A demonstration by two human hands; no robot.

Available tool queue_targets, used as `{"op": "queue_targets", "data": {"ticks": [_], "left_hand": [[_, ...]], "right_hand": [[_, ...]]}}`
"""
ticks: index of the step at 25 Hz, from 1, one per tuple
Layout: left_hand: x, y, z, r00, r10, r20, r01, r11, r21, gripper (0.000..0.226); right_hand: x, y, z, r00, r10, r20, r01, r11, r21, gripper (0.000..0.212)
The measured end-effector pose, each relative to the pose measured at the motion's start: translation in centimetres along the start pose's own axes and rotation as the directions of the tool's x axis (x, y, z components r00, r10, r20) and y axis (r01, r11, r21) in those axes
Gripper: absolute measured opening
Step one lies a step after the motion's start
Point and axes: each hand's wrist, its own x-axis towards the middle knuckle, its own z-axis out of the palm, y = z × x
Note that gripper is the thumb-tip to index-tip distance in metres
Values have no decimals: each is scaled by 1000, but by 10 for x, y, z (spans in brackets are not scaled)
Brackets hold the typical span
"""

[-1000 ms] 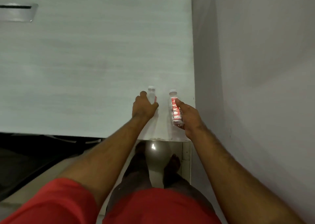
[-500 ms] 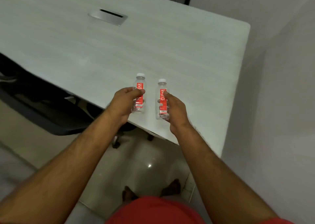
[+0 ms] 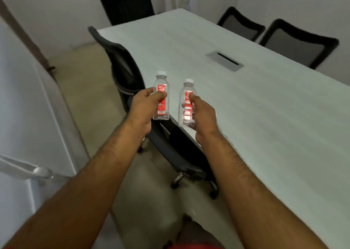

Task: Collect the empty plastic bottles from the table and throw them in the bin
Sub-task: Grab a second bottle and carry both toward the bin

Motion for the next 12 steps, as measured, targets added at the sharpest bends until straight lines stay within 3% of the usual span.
{"op": "queue_targets", "data": {"ticks": [5,9,12], "left_hand": [[67,38,-76,985,60,-162,-64,998,-20,28],[119,65,-121,966,90,-243,-96,995,-12,30],[157,91,-154,958,106,-268,-106,994,13,36]], "right_hand": [[67,-4,107,991,-34,132,43,997,-69,14],[120,-8,181,974,-11,226,28,997,-73,29],[153,-21,234,951,21,307,3,997,-78,15]]}}
